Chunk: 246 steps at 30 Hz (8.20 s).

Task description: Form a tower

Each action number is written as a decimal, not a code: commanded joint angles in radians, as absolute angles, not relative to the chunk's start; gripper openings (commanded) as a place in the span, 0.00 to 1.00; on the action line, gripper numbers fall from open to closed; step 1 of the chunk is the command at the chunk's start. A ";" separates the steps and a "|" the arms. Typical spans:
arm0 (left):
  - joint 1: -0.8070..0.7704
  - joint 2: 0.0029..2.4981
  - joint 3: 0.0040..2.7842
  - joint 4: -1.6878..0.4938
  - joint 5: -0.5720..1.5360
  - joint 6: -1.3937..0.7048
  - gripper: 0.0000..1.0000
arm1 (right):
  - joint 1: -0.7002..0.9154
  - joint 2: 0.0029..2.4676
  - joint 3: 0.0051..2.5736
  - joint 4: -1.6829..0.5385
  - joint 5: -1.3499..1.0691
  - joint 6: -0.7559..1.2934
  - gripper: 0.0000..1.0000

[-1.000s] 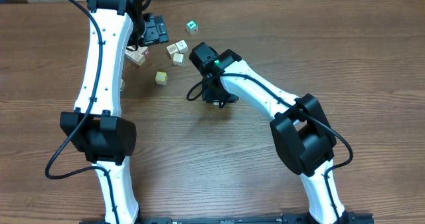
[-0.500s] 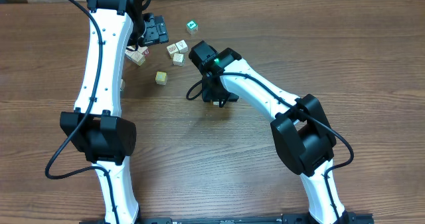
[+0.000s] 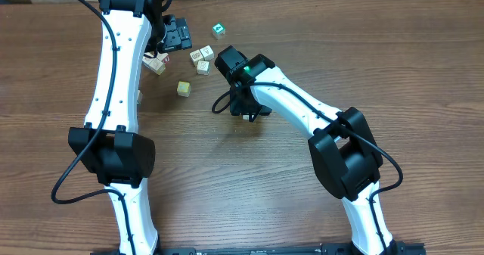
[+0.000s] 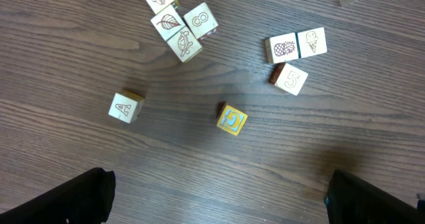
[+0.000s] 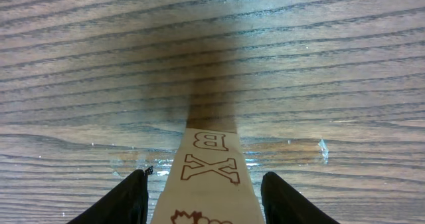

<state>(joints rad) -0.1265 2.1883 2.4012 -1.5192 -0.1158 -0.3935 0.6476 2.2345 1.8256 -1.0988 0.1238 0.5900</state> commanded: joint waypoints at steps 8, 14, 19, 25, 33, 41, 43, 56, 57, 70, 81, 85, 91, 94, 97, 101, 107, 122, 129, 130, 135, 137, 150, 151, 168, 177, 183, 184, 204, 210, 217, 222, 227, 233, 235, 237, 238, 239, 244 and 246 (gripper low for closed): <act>-0.126 2.175 2.417 -1.517 -0.111 -0.407 1.00 | 0.638 2.239 1.915 -1.119 0.142 0.606 0.46; -0.127 2.175 2.417 -1.517 -0.111 -0.408 1.00 | 0.638 2.239 1.924 -1.156 0.157 0.633 0.45; -0.127 2.175 2.417 -1.517 -0.111 -0.408 1.00 | 0.638 2.239 1.924 -1.172 0.202 0.662 0.45; -0.127 2.175 2.417 -1.517 -0.111 -0.408 0.99 | 0.638 2.239 1.904 -1.163 0.202 0.663 0.44; -0.127 2.175 2.417 -1.517 -0.111 -0.408 1.00 | 0.639 2.239 1.871 -1.131 0.182 0.681 0.39; -0.127 2.175 2.417 -1.517 -0.111 -0.408 1.00 | 0.641 2.239 1.871 -1.143 0.178 0.682 0.39; -0.127 2.175 2.417 -1.517 -0.111 -0.408 1.00 | 0.641 2.239 1.870 -1.142 0.178 0.682 0.39; -0.127 2.175 2.417 -1.517 -0.111 -0.407 0.99 | 0.645 2.239 1.864 -1.139 0.178 0.708 0.40; -0.127 2.175 2.417 -1.517 -0.111 -0.408 1.00 | 0.646 2.239 1.864 -1.139 0.177 0.708 0.44; -0.127 2.175 2.417 -1.517 -0.111 -0.408 0.99 | 0.646 2.239 1.864 -1.127 0.156 0.707 1.00; -0.127 2.175 2.417 -1.517 -0.111 -0.408 0.99 | 0.648 2.239 1.864 -1.128 0.156 0.708 0.94; -0.127 2.175 2.417 -1.517 -0.111 -0.407 1.00 | 0.648 2.240 1.864 -1.128 0.156 0.707 0.94; -0.127 2.175 2.417 -1.517 -0.111 -0.408 1.00 | 0.648 2.241 1.844 -1.122 0.156 0.708 0.94; -0.127 2.175 2.417 -1.517 -0.111 -0.407 1.00 | 0.648 2.241 1.834 -1.109 0.156 0.707 0.93; -0.127 2.175 2.417 -1.517 -0.111 -0.407 0.99 | 0.648 2.241 1.834 -1.110 0.156 0.707 0.88; -0.127 2.175 2.417 -1.517 -0.111 -0.407 1.00 | 0.648 2.241 1.818 -1.105 0.155 0.708 0.82; -0.127 2.175 2.417 -1.517 -0.111 -0.408 1.00 | 0.648 2.241 1.785 -1.074 0.152 0.711 0.64; -0.127 2.175 2.417 -1.517 -0.111 -0.407 1.00 | 0.648 2.241 1.802 -1.079 0.126 0.711 0.37; -0.127 2.175 2.417 -1.517 -0.111 -0.408 0.99 | 0.648 2.241 1.802 -1.077 0.127 0.735 0.31; -0.127 2.175 2.417 -1.517 -0.111 -0.408 1.00 | 0.648 2.241 1.802 -1.077 0.126 0.737 0.30; -0.127 2.175 2.417 -1.517 -0.111 -0.407 1.00 | 0.648 2.241 1.802 -1.082 0.126 0.761 0.26; -0.127 2.175 2.417 -1.517 -0.111 -0.407 0.99 | 0.648 2.241 1.802 -1.082 0.126 0.763 0.25; -0.127 2.175 2.417 -1.517 -0.111 -0.408 1.00 | 0.648 2.241 1.802 -1.089 0.126 0.763 0.31; -0.127 2.175 2.417 -1.517 -0.111 -0.408 1.00 | 0.648 2.241 1.802 -1.088 0.126 0.763 0.32; -0.127 2.175 2.417 -1.517 -0.111 -0.407 1.00 | 0.648 2.241 1.813 -1.079 0.127 0.597 0.19; -0.127 2.175 2.417 -1.517 -0.111 -0.408 0.99 | 0.648 2.239 1.817 -1.082 0.126 0.601 0.41; -0.127 2.175 2.417 -1.517 -0.111 -0.407 1.00 | 0.648 2.239 1.847 -1.110 0.126 0.605 0.37; -0.127 2.175 2.417 -1.517 -0.111 -0.408 1.00 | 0.648 2.239 1.848 -1.110 0.126 0.605 0.36; -0.127 2.175 2.417 -1.517 -0.111 -0.407 1.00 | 0.648 2.239 1.848 -1.128 0.126 0.602 0.25; -0.127 2.175 2.417 -1.517 -0.111 -0.408 0.99 | 0.648 2.239 1.848 -1.131 0.126 0.600 0.26; -0.127 2.175 2.417 -1.517 -0.111 -0.407 1.00 | 0.648 2.239 1.848 -1.131 0.126 0.600 0.30; -0.127 2.175 2.417 -1.517 -0.111 -0.408 0.99 | 0.648 2.239 1.848 -1.131 0.126 0.600 0.58; -0.127 2.175 2.417 -1.517 -0.111 -0.408 1.00 | 0.648 2.239 1.848 -1.122 0.127 0.592 0.69; -0.127 2.175 2.417 -1.517 -0.111 -0.408 1.00 | 0.625 2.228 1.947 -1.159 0.131 0.537 0.75; -0.127 2.175 2.417 -1.517 -0.111 -0.407 1.00 | 0.609 2.223 2.019 -1.190 0.136 0.514 0.77; -0.127 2.175 2.417 -1.517 -0.111 -0.407 1.00 | 0.594 2.221 2.097 -1.227 0.162 0.513 0.77; -0.127 2.175 2.417 -1.517 -0.111 -0.407 0.99 | 0.585 2.221 2.144 -1.245 0.169 0.493 0.77; -0.127 2.175 2.417 -1.517 -0.111 -0.408 1.00 | 0.578 2.221 2.181 -1.251 0.167 0.462 0.77; -0.127 2.175 2.417 -1.517 -0.111 -0.407 1.00 | 0.552 2.221 2.318 -1.217 0.164 0.330 0.71; -0.127 2.175 2.417 -1.517 -0.111 -0.407 1.00 | 0.546 2.221 2.323 -1.161 0.158 0.301 0.68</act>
